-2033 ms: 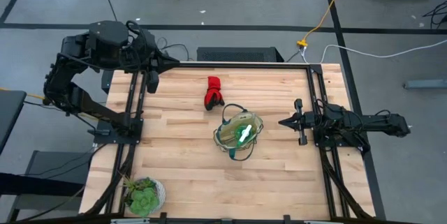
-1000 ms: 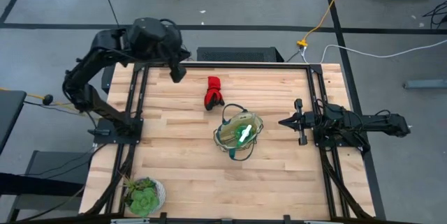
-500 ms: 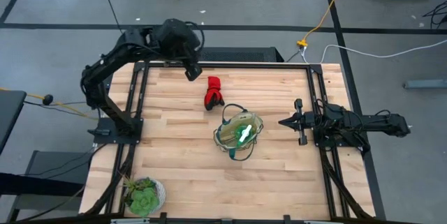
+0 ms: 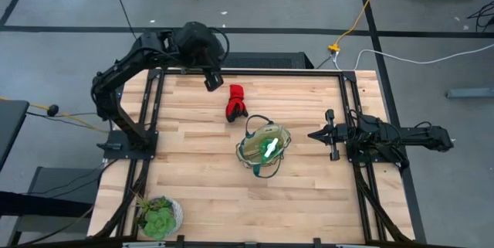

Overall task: Pick & Place Garden tools in Gardening bag
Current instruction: Put the red gloves into the light brown and green gardening bag

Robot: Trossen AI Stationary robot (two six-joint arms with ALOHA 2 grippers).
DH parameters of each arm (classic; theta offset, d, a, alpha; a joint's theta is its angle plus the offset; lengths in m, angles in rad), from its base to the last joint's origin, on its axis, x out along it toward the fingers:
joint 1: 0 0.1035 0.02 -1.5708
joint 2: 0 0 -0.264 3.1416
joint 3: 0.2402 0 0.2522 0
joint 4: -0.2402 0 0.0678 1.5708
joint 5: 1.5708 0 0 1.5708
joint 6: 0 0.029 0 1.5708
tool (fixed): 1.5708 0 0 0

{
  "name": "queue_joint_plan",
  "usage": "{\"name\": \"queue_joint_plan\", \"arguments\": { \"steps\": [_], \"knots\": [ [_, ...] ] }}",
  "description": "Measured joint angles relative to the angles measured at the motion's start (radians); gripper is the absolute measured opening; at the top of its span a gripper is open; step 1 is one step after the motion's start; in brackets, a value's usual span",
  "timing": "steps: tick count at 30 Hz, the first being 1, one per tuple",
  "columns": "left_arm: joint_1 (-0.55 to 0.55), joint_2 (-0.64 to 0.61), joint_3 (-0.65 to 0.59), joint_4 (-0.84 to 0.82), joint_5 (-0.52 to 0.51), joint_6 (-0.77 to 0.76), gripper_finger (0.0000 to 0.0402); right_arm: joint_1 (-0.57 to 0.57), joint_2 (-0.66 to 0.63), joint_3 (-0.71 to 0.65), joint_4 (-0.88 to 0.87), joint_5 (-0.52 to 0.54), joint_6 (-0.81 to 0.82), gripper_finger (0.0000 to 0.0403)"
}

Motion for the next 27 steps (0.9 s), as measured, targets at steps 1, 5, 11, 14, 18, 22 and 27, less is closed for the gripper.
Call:
{"name": "queue_joint_plan", "arguments": {
  "steps": [1, 5, 11, 14, 18, 22, 27],
  "knots": [
    [0.000, 0.000, 0.000, 0.000, 0.000, -0.017, 0.0026, 0.000, 0.000, 0.000, 0.000, 0.000, 0.000, 0.0002],
    [0.001, 0.010, 0.000, -0.006, 0.007, -0.113, 0.0034, 0.000, 0.000, 0.000, 0.000, 0.000, 0.000, 0.0002],
    [0.013, 0.034, 0.000, -0.019, 0.025, -0.163, 0.0096, 0.000, 0.000, 0.000, 0.000, 0.000, 0.000, 0.0002],
    [0.013, 0.048, 0.000, -0.026, 0.020, -0.171, 0.0136, 0.000, 0.000, 0.000, 0.000, 0.000, 0.000, 0.0002],
    [0.013, 0.069, 0.000, -0.028, -0.026, -0.345, 0.0187, 0.000, 0.000, 0.000, 0.000, 0.000, 0.000, 0.0002],
    [0.013, 0.091, 0.000, -0.030, -0.083, -0.518, 0.0223, 0.000, 0.000, 0.000, 0.000, 0.000, 0.000, 0.0002],
    [0.013, 0.123, 0.000, -0.036, -0.081, -0.541, 0.0248, 0.000, 0.000, 0.000, 0.000, 0.000, 0.000, 0.0002]
  ]
}}
